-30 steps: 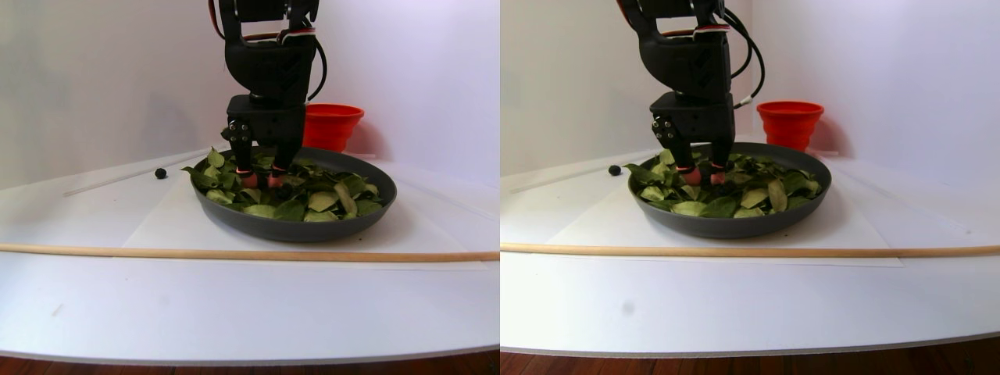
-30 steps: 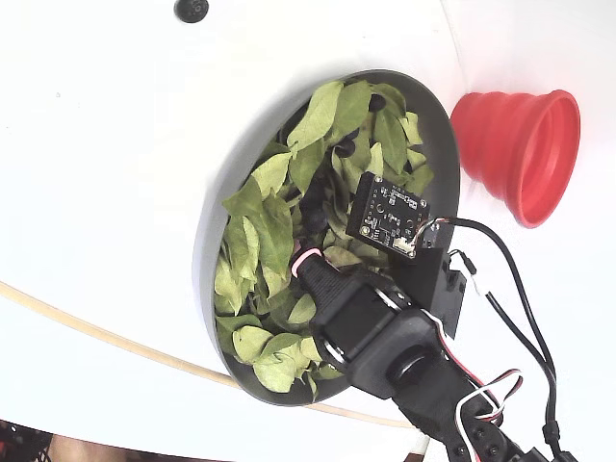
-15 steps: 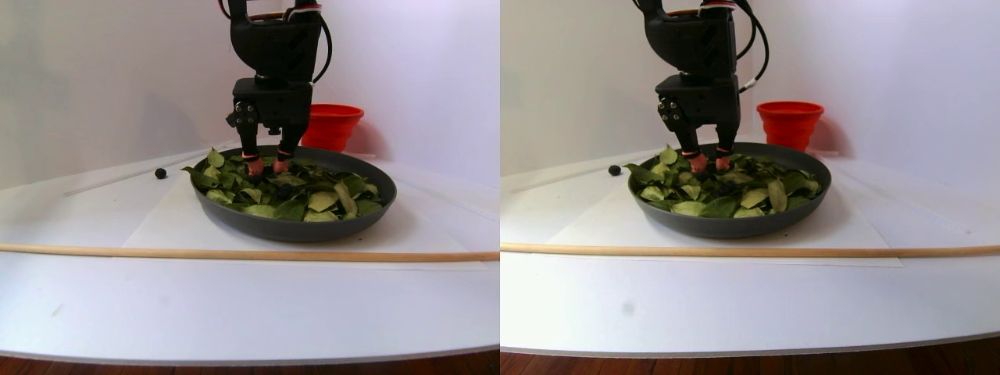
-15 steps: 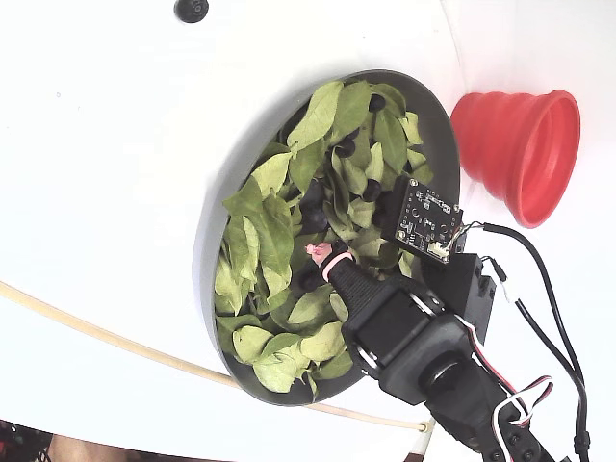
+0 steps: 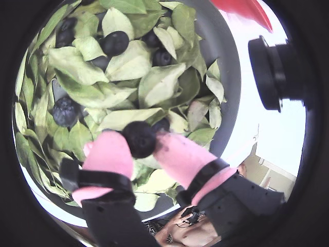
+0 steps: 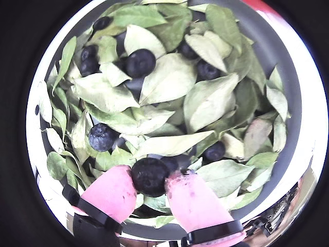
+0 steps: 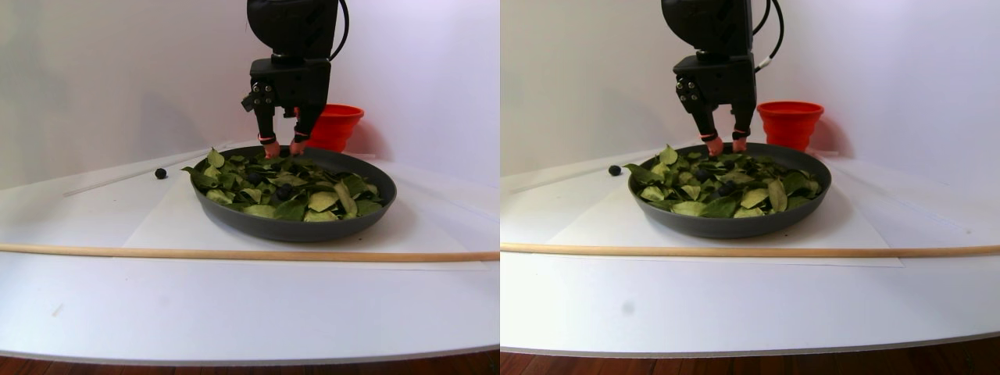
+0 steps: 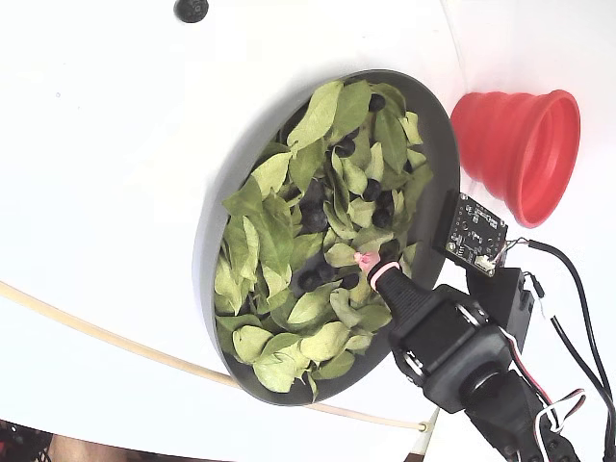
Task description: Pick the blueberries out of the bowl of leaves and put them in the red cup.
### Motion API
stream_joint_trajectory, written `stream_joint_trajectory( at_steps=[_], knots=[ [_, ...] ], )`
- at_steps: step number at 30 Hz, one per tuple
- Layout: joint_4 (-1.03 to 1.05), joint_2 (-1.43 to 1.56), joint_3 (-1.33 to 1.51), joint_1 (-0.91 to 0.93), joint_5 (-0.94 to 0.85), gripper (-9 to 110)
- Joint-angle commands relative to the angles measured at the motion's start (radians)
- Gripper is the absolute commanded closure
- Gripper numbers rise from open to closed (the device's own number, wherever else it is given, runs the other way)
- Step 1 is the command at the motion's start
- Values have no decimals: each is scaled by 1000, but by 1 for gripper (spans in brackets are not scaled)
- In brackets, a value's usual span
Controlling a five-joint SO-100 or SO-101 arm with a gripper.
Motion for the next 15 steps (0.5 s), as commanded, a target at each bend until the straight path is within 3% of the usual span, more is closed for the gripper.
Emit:
stream_joint_trajectory(
  at_steps=[1, 15],
  knots=[
    [9, 120, -29, 32, -8, 91],
    [29, 143, -114, 107, -26, 91]
  ],
)
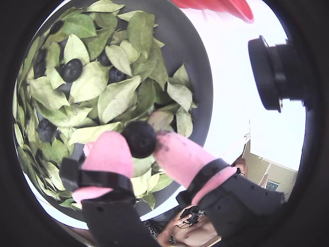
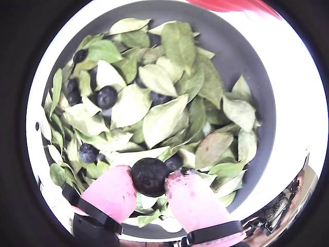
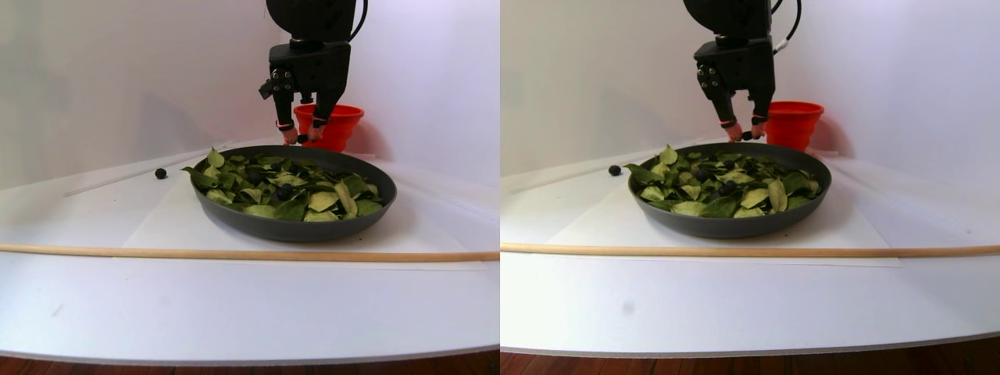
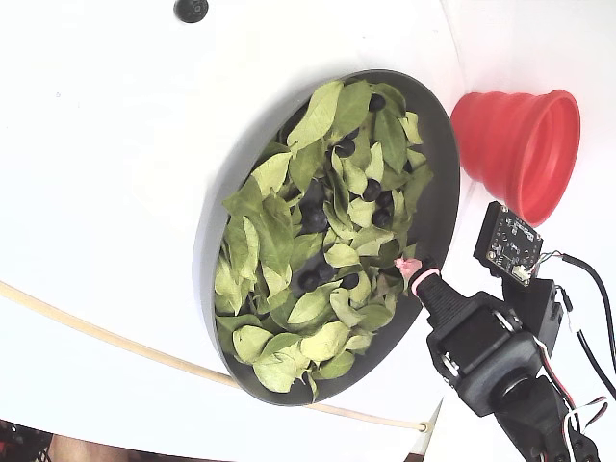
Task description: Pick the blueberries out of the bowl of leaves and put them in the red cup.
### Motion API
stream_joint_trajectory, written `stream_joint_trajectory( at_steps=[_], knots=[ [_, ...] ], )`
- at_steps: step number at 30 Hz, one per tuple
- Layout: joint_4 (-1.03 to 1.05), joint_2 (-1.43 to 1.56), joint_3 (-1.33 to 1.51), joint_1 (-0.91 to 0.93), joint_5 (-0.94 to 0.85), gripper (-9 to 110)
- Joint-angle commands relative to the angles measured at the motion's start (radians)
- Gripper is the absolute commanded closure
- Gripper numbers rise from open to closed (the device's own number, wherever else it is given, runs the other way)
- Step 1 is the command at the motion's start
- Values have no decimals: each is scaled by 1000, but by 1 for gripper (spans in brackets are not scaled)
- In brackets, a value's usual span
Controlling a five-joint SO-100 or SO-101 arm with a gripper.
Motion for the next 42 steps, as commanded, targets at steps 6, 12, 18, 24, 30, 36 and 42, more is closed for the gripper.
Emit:
stream_joint_trajectory(
  at_steps=[6, 12, 18, 24, 30, 36, 42],
  knots=[
    [0, 103, -112, 55, -12, 91],
    [0, 81, -167, 80, -11, 91],
    [0, 51, -235, 94, 0, 91],
    [2, 23, -288, 106, 3, 91],
    [3, -11, -359, 118, 14, 91],
    [3, -57, -431, 133, 17, 91],
    [3, -103, -492, 140, 21, 91]
  ],
)
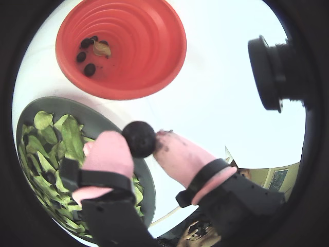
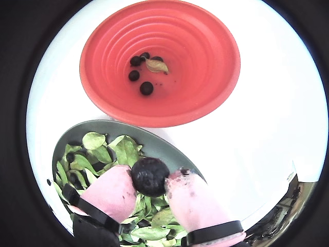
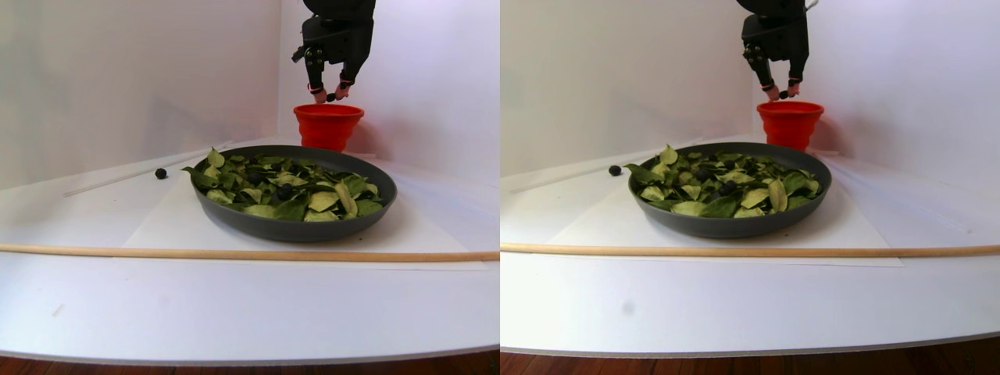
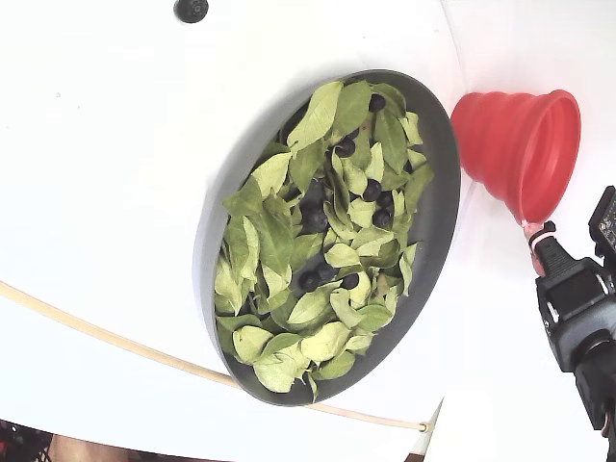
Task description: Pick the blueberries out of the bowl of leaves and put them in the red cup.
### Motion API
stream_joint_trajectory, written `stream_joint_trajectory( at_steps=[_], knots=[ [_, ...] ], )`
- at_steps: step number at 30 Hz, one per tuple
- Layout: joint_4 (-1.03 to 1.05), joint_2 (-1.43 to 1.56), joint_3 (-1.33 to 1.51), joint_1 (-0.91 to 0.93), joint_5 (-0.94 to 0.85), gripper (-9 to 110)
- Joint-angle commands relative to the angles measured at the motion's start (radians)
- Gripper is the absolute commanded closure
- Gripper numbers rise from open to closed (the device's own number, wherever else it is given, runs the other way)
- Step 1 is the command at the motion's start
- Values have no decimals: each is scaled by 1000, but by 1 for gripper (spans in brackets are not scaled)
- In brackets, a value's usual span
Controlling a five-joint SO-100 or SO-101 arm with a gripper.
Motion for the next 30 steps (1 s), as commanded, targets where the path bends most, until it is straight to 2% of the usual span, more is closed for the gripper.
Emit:
stream_joint_trajectory(
  at_steps=[1, 30],
  knots=[
    [0, 12, -103, 41, 9, 91],
    [-2, -172, -419, 40, 81, 89]
  ],
)
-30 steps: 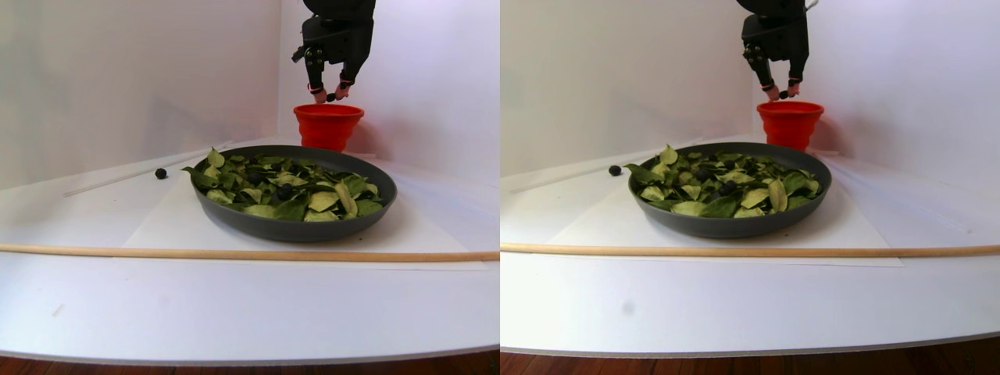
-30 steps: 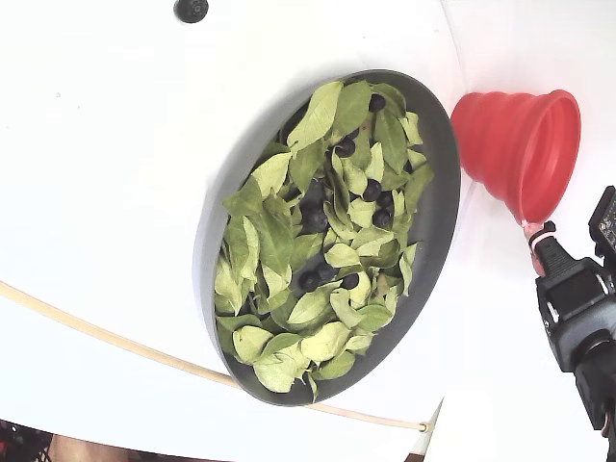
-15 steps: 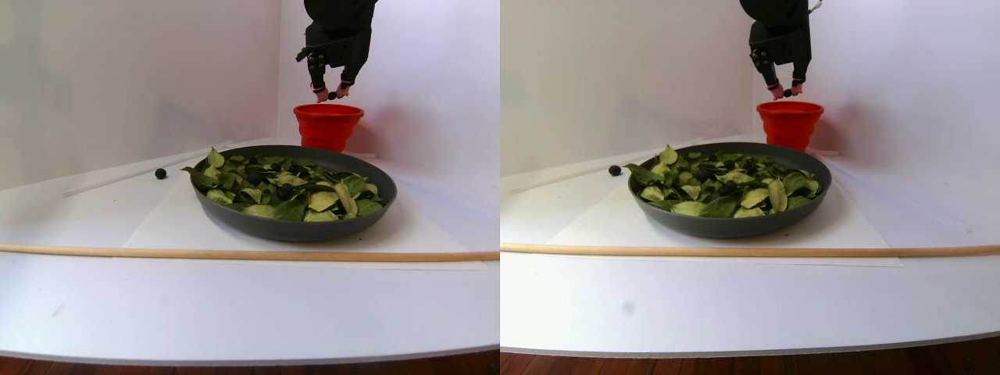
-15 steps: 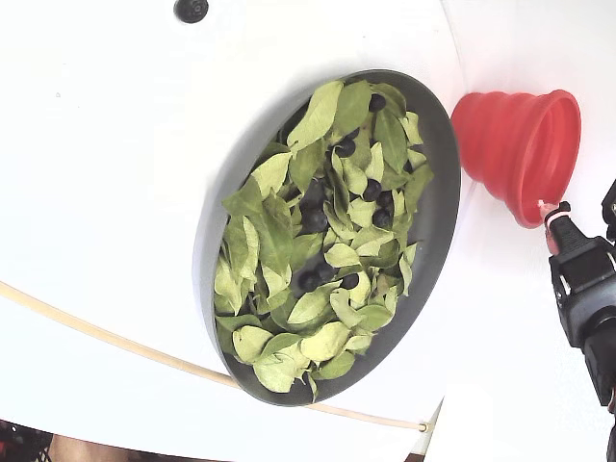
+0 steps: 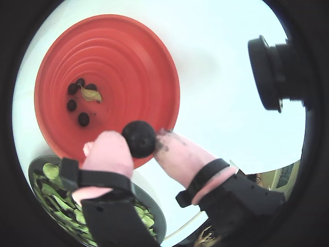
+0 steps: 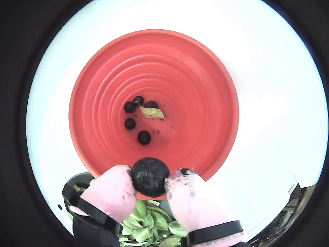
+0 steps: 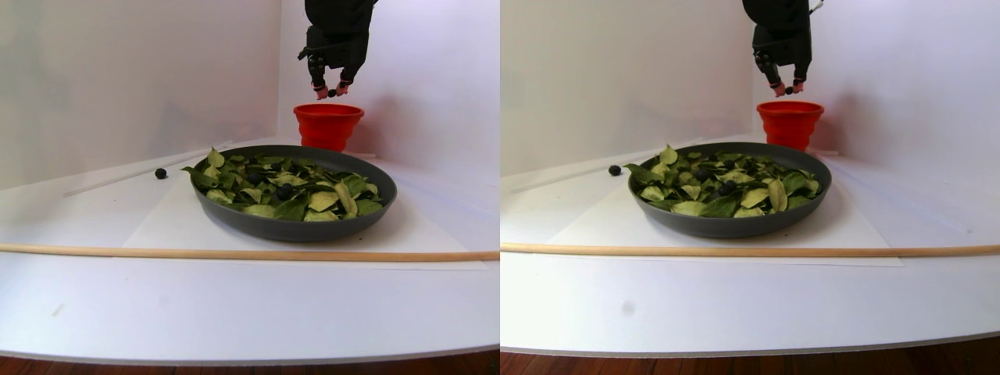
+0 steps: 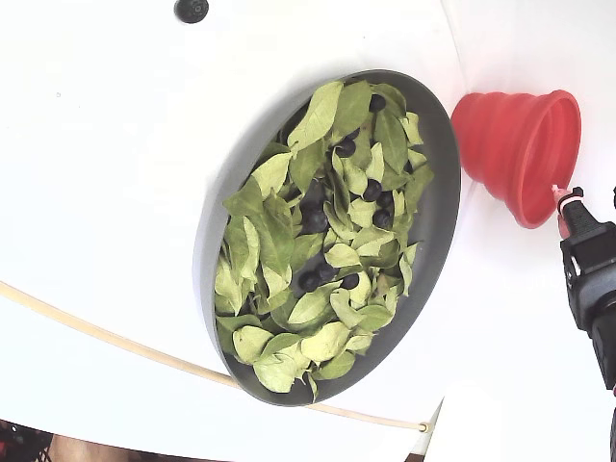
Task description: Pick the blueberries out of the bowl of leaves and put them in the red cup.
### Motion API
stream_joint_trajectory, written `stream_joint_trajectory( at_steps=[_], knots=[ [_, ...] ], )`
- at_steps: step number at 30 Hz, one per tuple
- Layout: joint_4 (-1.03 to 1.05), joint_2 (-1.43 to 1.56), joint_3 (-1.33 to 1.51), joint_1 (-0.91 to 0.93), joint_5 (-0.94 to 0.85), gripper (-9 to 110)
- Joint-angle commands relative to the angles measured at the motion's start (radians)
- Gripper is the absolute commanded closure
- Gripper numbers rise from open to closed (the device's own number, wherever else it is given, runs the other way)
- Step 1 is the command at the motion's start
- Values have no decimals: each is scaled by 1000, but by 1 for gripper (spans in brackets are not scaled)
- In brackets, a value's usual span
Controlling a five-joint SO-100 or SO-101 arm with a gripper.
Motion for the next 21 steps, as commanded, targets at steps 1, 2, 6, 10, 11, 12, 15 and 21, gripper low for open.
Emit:
stream_joint_trajectory(
  at_steps=[1, 2, 6, 10, 11, 12, 15, 21],
  knots=[
    [-2, 37, -89, 34, 8, 88],
    [-2, 37, -89, 32, 8, 87],
    [-2, 51, -72, 31, 6, 85],
    [-2, 91, -32, 20, 2, 86],
    [-2, 106, -18, 15, 2, 86],
    [-2, 120, -5, 12, 2, 86],
    [-2, 149, 34, -2, 5, 87],
    [0, 204, 100, -17, 8, 87]
  ],
)
